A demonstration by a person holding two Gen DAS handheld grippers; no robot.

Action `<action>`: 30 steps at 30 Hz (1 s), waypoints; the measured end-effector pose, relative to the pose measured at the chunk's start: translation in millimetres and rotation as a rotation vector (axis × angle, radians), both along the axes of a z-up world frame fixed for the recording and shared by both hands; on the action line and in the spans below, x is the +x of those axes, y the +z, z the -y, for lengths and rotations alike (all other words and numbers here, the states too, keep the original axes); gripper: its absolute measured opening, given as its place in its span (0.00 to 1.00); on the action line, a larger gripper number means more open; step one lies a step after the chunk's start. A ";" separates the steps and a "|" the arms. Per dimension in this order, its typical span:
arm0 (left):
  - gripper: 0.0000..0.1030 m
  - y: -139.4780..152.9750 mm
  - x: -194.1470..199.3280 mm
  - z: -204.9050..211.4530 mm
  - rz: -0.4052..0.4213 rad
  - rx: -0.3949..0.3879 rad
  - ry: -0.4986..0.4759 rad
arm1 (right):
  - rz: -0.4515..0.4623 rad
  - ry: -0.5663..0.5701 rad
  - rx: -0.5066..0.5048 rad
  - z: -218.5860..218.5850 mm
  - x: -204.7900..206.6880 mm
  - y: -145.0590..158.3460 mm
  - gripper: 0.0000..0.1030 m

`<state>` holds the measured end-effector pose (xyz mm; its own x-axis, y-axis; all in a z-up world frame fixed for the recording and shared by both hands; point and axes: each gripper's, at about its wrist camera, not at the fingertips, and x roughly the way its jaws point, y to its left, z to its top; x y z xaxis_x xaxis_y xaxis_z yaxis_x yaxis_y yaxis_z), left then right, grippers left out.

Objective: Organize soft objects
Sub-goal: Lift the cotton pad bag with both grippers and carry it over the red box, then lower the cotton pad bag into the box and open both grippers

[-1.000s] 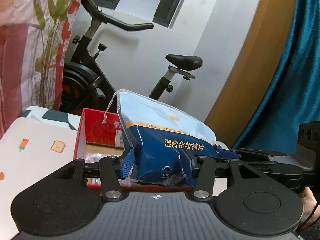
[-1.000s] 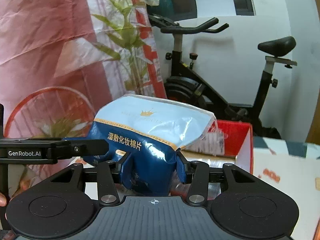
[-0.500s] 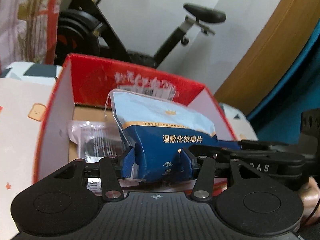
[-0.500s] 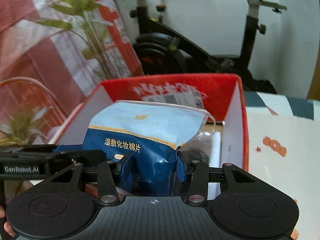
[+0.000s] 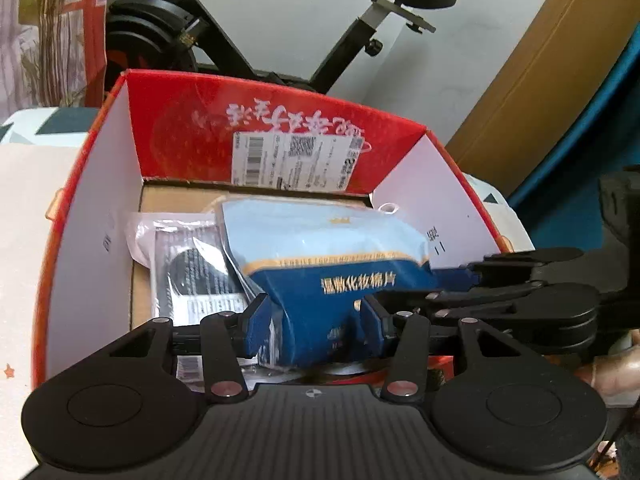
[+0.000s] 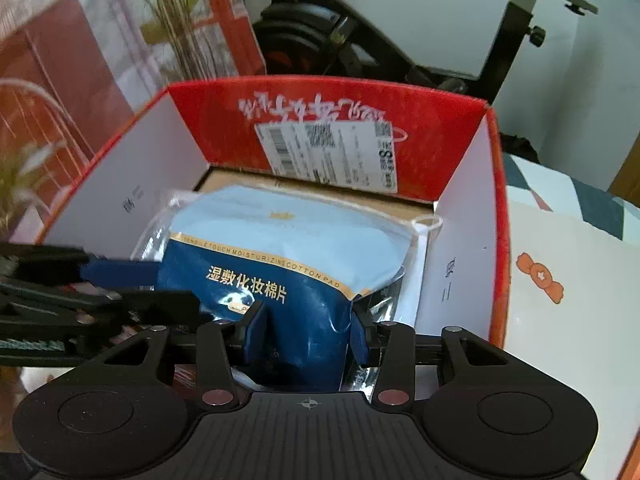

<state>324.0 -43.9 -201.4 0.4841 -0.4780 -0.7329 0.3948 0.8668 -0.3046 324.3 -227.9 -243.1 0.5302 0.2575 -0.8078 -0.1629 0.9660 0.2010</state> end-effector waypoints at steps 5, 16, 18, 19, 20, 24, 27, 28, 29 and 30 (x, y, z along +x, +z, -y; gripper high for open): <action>0.50 11.9 2.8 -1.8 0.052 0.020 0.037 | -0.085 0.008 0.004 -1.5 11.6 -6.3 0.39; 0.50 24.5 -5.0 -14.1 0.101 0.074 0.082 | -0.118 -0.044 0.009 -4.3 12.4 -5.4 0.46; 0.50 28.3 -8.4 -16.8 0.123 0.078 0.082 | -0.076 -0.047 -0.009 -6.2 6.0 2.5 0.49; 0.51 31.7 -11.6 -18.5 0.137 0.080 0.082 | -0.046 -0.049 -0.002 -6.3 1.4 7.8 0.54; 0.51 34.2 -13.8 -19.3 0.149 0.084 0.083 | -0.024 -0.050 0.006 -5.3 -2.7 11.9 0.62; 0.59 44.6 -25.0 -23.3 0.191 0.093 0.101 | 0.087 -0.059 0.006 -3.4 -20.5 31.1 0.84; 0.81 51.8 -37.3 -26.6 0.222 0.111 0.121 | 0.133 -0.069 0.025 0.1 -33.2 41.0 0.98; 0.85 54.3 -43.1 -28.4 0.240 0.116 0.125 | 0.148 -0.064 0.021 -0.1 -38.7 44.3 0.99; 0.89 56.6 -49.0 -30.4 0.255 0.120 0.127 | 0.167 -0.061 0.005 -1.2 -45.7 48.2 1.00; 0.91 58.3 -53.9 -32.0 0.267 0.125 0.130 | 0.193 -0.063 -0.015 -2.8 -53.0 52.3 1.00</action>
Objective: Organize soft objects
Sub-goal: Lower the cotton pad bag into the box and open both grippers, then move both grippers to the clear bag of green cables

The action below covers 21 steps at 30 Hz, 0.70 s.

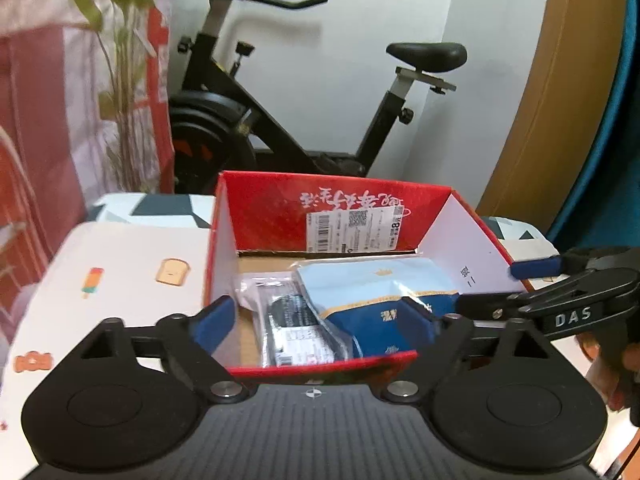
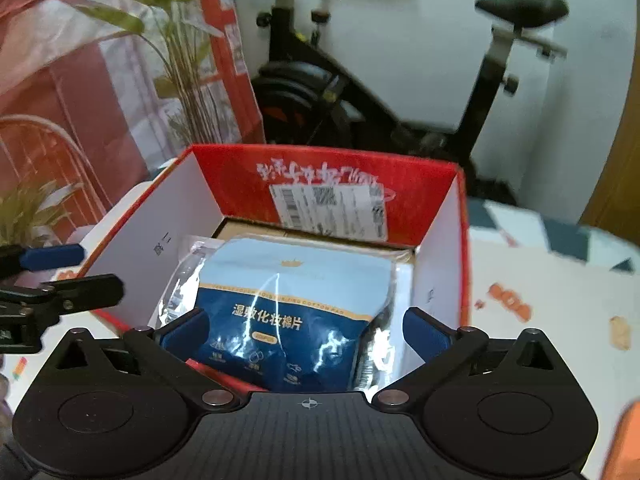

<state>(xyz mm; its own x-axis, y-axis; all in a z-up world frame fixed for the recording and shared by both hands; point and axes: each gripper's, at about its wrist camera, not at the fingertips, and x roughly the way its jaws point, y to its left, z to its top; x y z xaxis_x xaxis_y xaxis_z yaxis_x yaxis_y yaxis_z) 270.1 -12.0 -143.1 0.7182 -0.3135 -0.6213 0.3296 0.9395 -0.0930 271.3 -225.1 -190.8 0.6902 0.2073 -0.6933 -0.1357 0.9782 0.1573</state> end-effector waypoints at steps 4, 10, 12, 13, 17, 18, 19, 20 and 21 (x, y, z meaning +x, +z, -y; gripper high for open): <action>0.96 4.2 -23.3 -9.2 0.045 -0.012 0.033 | 0.068 -0.032 0.033 0.1 -24.6 7.0 1.00; 0.98 2.4 -55.6 -13.9 0.085 -0.006 0.022 | 0.118 -0.058 0.108 2.7 -63.8 -2.3 1.00; 1.00 -0.8 -64.4 -13.8 0.085 0.001 0.022 | 0.127 -0.069 0.123 2.0 -74.8 -6.4 1.00; 1.00 -2.8 -68.7 -14.2 0.084 0.002 0.023 | 0.134 -0.076 0.130 2.3 -81.1 -8.0 1.00; 1.00 -11.2 -84.7 -13.7 0.076 0.016 0.019 | 0.159 -0.104 0.158 4.0 -103.2 -15.9 1.00; 1.00 -13.6 -88.8 -13.4 0.076 0.022 0.019 | 0.163 -0.110 0.164 5.2 -108.3 -18.3 1.00; 1.00 -16.0 -93.0 -13.4 0.077 0.026 0.021 | 0.178 -0.115 0.169 5.8 -113.9 -21.0 1.00; 1.00 -18.2 -96.4 -13.7 0.077 0.027 0.023 | 0.194 -0.119 0.175 6.7 -120.0 -24.2 1.00; 1.00 -20.7 -99.8 -13.6 0.076 0.029 0.025 | 0.202 -0.123 0.179 7.3 -125.1 -27.7 1.00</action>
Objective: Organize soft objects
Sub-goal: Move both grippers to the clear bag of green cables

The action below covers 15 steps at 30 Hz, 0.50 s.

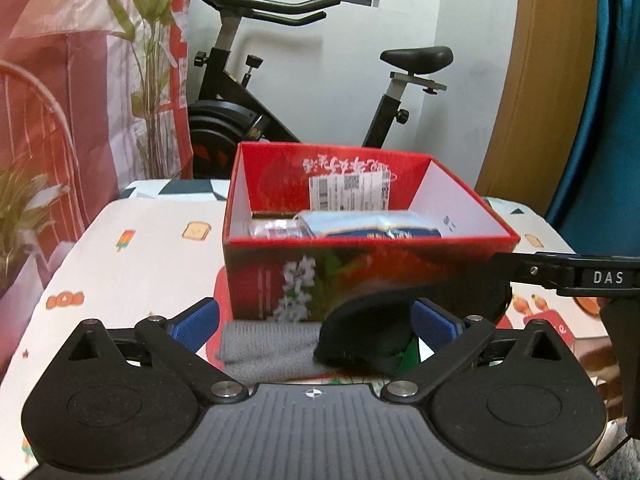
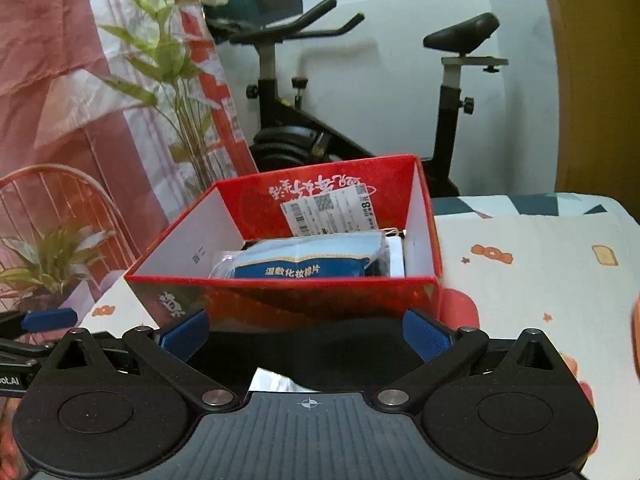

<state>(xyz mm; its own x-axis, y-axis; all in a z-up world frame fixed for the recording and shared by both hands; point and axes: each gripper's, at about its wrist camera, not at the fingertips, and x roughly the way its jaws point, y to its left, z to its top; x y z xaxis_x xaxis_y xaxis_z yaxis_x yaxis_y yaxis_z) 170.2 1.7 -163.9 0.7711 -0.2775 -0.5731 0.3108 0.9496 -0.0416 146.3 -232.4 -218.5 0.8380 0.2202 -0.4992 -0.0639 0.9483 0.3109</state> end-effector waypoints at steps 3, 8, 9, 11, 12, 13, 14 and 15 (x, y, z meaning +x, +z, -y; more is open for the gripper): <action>1.00 -7.6 -9.7 0.6 -0.003 0.002 0.012 | -0.014 -0.011 0.027 2.2 -11.7 -14.4 1.00; 1.00 -22.8 -24.3 4.4 0.011 0.011 0.031 | 0.014 -0.010 0.057 5.3 -35.9 -40.1 1.00; 1.00 -26.3 -26.4 4.8 0.007 0.012 0.031 | 0.017 -0.009 0.050 4.8 -40.2 -44.4 1.00; 1.00 -33.2 -31.1 5.9 0.005 0.018 0.032 | 0.017 -0.001 0.035 5.6 -48.2 -52.5 1.00; 1.00 -36.8 -32.9 6.5 0.003 0.022 0.034 | 0.017 -0.004 0.026 6.0 -52.0 -56.3 1.00; 1.00 -40.3 -34.6 7.1 0.000 0.026 0.036 | 0.015 -0.017 0.014 6.7 -55.3 -60.2 1.00; 1.00 -43.1 -35.8 7.8 -0.003 0.027 0.038 | 0.008 -0.032 0.002 6.7 -57.1 -62.6 1.00; 1.00 -46.0 -36.5 8.3 -0.008 0.027 0.038 | -0.005 -0.047 -0.009 7.2 -58.2 -65.7 1.00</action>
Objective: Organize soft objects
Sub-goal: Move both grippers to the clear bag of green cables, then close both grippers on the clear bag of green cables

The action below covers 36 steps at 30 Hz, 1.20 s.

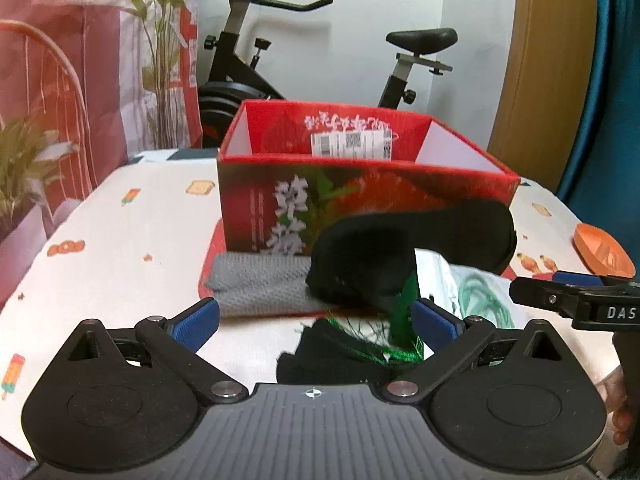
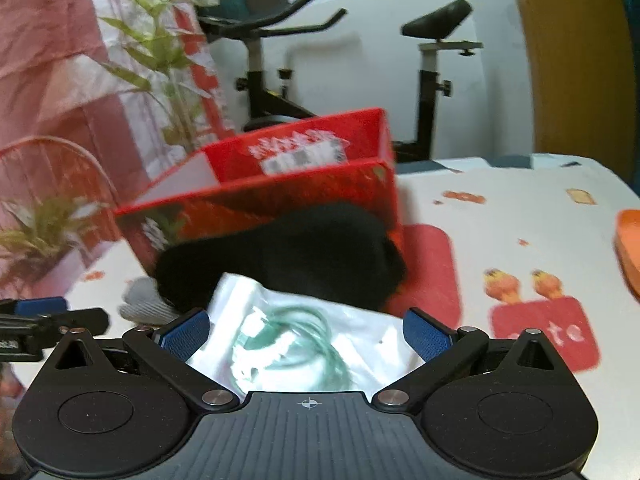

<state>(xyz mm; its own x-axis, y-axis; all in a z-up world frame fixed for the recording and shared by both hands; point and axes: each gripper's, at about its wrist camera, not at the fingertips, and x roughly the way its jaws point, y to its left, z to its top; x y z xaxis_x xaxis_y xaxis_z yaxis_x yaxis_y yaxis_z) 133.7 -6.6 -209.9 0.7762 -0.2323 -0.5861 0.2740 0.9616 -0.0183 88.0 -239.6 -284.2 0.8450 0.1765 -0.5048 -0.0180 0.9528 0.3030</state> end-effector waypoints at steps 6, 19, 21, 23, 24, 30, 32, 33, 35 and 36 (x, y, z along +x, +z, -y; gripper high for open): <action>1.00 -7.3 0.8 -0.4 -0.024 -0.009 0.003 | -0.081 -0.025 -0.036 1.2 1.5 -19.3 0.99; 0.99 -14.9 4.1 -5.1 -0.048 -0.046 0.009 | -0.160 -0.004 0.079 6.6 10.4 -41.4 0.89; 0.99 -16.3 4.5 -5.3 -0.052 -0.048 0.007 | -0.162 -0.008 0.096 8.8 11.3 -42.8 0.89; 0.97 -17.2 5.1 -5.8 -0.056 -0.054 0.006 | -0.159 -0.009 0.117 10.7 11.5 -44.3 0.89; 0.96 -17.8 5.3 -6.3 -0.058 -0.058 0.005 | -0.160 -0.005 0.131 11.2 11.7 -45.1 0.89; 0.84 -20.8 6.1 -5.3 -0.083 -0.072 -0.021 | -0.152 0.021 0.158 9.0 11.3 -44.8 0.82; 0.82 -21.5 5.2 -3.9 -0.086 -0.076 -0.037 | -0.148 0.031 0.166 8.0 11.2 -44.1 0.79; 0.81 -21.5 4.9 -3.7 -0.088 -0.080 -0.044 | -0.146 0.036 0.168 7.1 11.1 -43.5 0.79; 0.79 -21.9 4.3 -3.0 -0.090 -0.086 -0.054 | -0.138 0.047 0.167 5.0 11.1 -42.0 0.74; 0.78 -22.4 4.4 -2.7 -0.092 -0.088 -0.057 | -0.132 0.052 0.165 3.9 10.6 -40.7 0.73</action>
